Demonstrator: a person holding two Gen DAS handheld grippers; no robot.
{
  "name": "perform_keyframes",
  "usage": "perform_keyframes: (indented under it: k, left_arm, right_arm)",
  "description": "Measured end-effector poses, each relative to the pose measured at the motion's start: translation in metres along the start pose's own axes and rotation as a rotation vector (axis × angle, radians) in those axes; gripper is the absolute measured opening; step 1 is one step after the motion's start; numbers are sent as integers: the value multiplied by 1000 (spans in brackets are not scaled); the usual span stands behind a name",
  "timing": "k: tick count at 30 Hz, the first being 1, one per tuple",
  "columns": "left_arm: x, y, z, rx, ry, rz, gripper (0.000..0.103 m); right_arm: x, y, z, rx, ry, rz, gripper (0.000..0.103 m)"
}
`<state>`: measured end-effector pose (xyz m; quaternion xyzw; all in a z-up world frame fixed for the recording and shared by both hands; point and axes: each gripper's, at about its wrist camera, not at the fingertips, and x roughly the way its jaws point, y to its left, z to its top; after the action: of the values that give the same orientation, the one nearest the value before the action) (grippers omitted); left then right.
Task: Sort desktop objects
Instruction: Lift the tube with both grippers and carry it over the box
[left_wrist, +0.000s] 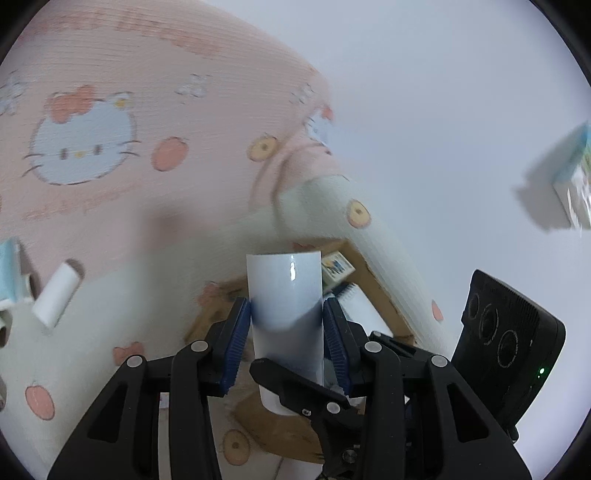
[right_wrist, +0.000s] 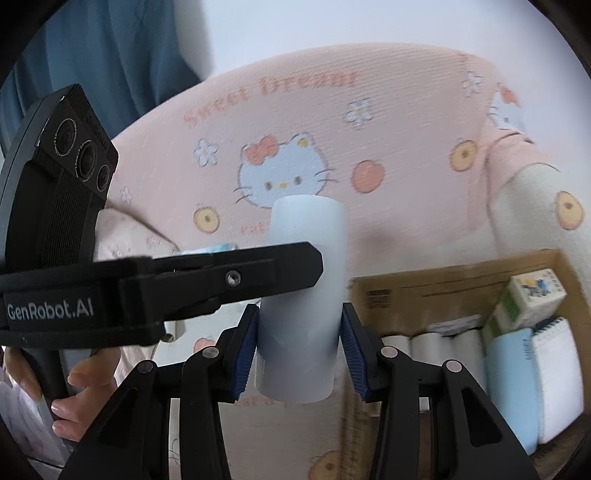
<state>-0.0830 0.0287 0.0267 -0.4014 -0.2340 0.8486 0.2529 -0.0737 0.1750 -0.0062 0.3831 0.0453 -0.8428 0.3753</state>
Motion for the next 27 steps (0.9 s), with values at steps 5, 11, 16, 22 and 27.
perform_keyframes:
  k: [5, 11, 16, 22, 27]
  left_arm:
    - [28, -17, 4, -24, 63, -59, 44]
    - [65, -26, 9, -35, 103, -65, 44]
    - [96, -35, 20, -18, 155, -31, 44]
    - [127, -41, 22, -3, 216, 2, 44]
    - [148, -37, 16, -22, 287, -10, 45]
  right_arm:
    - [-19, -28, 8, 48, -6, -28, 41]
    - [-25, -57, 10, 95, 27, -58, 41]
    - [-19, -80, 14, 112, 71, -88, 41]
    - [-4, -104, 10, 139, 129, -112, 40]
    - [0, -121, 3, 176, 156, -97, 40]
